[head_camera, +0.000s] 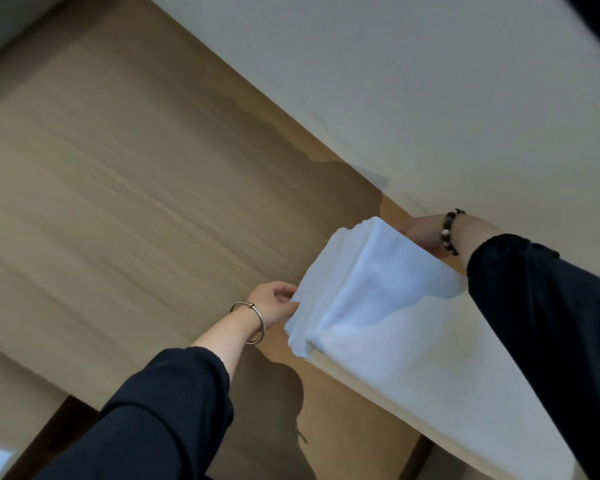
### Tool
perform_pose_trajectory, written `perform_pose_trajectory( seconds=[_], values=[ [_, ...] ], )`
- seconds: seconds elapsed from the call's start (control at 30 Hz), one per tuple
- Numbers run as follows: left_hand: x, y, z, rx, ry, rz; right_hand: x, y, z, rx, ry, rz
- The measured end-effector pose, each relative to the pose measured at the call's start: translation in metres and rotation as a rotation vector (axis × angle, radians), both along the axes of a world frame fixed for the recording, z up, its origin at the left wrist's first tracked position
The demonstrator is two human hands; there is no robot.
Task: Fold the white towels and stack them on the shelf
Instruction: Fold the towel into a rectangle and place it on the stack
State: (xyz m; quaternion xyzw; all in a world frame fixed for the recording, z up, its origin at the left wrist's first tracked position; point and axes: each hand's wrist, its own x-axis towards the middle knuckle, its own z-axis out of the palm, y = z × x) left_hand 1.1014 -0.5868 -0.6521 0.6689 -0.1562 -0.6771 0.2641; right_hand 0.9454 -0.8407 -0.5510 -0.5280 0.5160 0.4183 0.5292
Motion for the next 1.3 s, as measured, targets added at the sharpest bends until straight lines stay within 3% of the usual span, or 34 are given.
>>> perform_pose_trajectory(
  seconds=[0.17, 0.43, 0.63, 0.87, 1.3],
  values=[
    [0.003, -0.005, -0.005, -0.004, -0.003, -0.039, -0.001, 0.006, 0.000, 0.012, 0.020, 0.029],
    [0.002, -0.039, -0.004, -0.065, 0.046, 0.032, -0.002, 0.009, -0.001, -0.128, -0.187, 0.226],
    [0.002, -0.071, -0.014, -0.086, 0.004, -0.025, 0.010, 0.006, -0.006, -0.166, -0.215, 0.535],
    [0.013, -0.086, -0.030, -0.077, 0.004, -0.209, 0.019, 0.001, -0.017, -0.199, -0.254, 0.581],
    [0.009, -0.084, -0.039, -0.154, 0.043, -0.174, 0.009, 0.003, -0.029, -0.164, -0.341, 0.465]
  ],
)
